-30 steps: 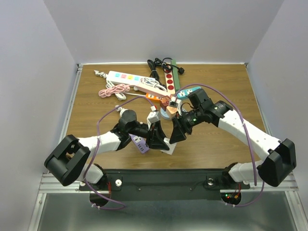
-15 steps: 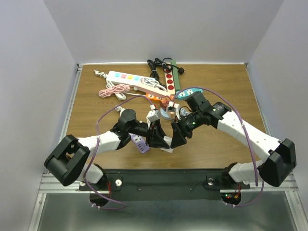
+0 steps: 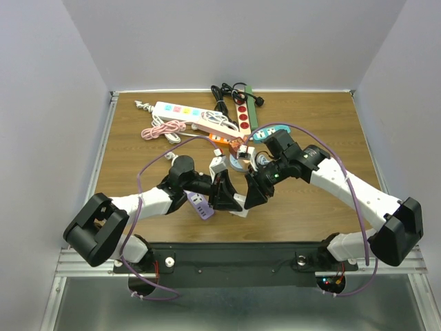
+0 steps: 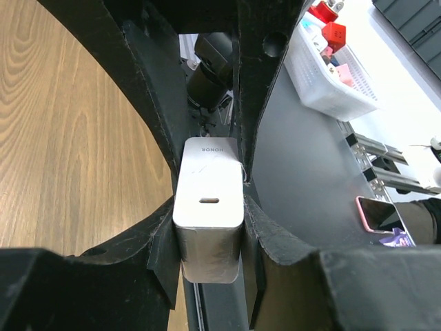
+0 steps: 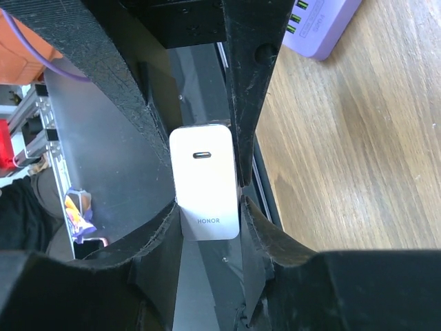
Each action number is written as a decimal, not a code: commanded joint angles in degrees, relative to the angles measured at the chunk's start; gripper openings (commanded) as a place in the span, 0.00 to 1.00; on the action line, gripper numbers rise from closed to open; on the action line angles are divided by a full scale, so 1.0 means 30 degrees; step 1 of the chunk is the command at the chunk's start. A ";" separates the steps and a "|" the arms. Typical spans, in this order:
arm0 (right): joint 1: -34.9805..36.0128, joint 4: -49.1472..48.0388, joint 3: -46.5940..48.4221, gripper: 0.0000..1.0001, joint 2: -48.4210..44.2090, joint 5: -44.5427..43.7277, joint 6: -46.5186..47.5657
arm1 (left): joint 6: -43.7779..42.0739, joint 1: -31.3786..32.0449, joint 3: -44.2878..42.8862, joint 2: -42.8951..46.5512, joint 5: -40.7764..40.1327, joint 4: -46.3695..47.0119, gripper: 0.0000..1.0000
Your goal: Insert the plug
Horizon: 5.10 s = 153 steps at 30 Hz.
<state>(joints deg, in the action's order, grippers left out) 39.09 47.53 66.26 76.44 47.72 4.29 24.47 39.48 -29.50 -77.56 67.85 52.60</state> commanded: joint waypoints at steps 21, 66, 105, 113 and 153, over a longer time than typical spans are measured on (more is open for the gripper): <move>-0.0052 -0.3855 -0.0494 0.00 -0.1254 -0.8171 -0.2600 | -0.1217 -0.3523 -0.0214 0.5957 -1.9132 -1.1250 0.99; -0.0491 -0.9455 -0.4977 0.00 -0.2366 -1.1309 -0.4566 | -0.0650 -0.3026 0.1192 -0.0423 -1.8584 -0.7721 0.37; -0.0052 -1.2327 -0.6938 0.00 -0.3009 -1.1688 -0.5123 | 0.0984 0.0488 0.1365 0.5230 -2.0033 -1.2843 0.99; -0.0052 -1.2590 -0.8081 0.01 -0.4328 -1.1807 -0.5415 | 0.1571 0.3243 0.0312 0.4848 -2.4753 -1.5653 0.99; -0.0052 -1.4524 -0.9314 0.00 -0.3686 -0.9405 -0.5592 | 0.4468 0.5501 -0.0920 0.1562 -2.9325 -1.9144 0.99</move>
<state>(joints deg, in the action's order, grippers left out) 38.72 9.39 37.65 65.30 17.43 -13.06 35.48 56.14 -32.62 -74.37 -17.67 -4.12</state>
